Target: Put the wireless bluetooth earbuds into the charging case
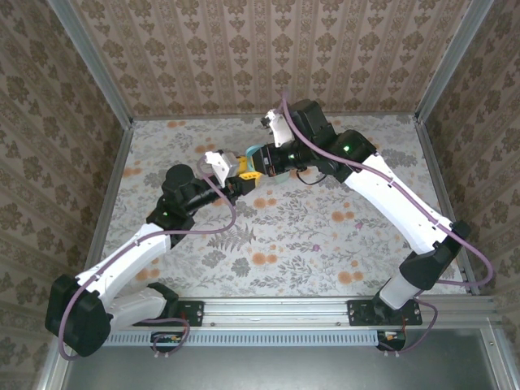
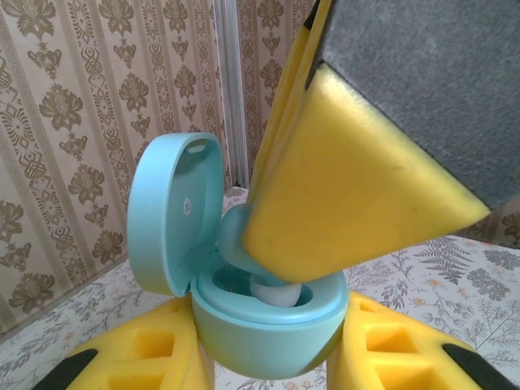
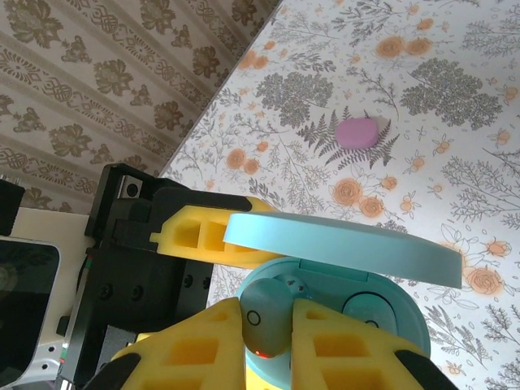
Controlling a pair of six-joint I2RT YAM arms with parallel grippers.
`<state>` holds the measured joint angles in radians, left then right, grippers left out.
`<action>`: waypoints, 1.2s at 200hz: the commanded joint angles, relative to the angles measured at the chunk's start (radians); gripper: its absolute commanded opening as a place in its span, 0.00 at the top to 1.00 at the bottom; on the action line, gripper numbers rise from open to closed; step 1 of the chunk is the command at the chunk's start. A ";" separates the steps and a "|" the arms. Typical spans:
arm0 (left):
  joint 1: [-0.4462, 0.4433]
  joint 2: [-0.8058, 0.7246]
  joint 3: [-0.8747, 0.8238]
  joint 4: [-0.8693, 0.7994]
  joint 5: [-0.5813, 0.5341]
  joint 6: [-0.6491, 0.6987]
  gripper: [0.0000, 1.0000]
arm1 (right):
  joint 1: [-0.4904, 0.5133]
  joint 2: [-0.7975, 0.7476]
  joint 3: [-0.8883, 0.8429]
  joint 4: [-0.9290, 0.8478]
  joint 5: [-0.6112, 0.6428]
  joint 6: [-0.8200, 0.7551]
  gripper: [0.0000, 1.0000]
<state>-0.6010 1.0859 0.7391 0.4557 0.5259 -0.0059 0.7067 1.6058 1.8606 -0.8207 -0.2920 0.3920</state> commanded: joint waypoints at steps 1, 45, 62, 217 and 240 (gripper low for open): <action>-0.005 -0.017 0.000 0.032 -0.002 0.012 0.69 | 0.013 0.016 0.039 -0.044 -0.017 -0.013 0.82; -0.006 -0.017 0.001 0.035 -0.002 0.011 0.69 | 0.016 0.032 0.056 -0.075 -0.020 -0.011 0.82; -0.006 -0.017 0.003 0.035 -0.001 0.010 0.69 | 0.016 0.042 0.066 -0.096 0.014 -0.012 0.81; -0.009 -0.015 0.007 0.035 0.002 0.007 0.69 | 0.017 0.036 0.098 -0.103 0.071 -0.001 0.73; -0.010 -0.014 0.005 0.036 0.000 0.007 0.69 | 0.016 0.036 0.100 -0.100 0.067 0.002 0.72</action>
<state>-0.6018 1.0859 0.7391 0.4488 0.5220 -0.0059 0.7185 1.6451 1.9293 -0.8940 -0.2459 0.3931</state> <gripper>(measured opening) 0.317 0.274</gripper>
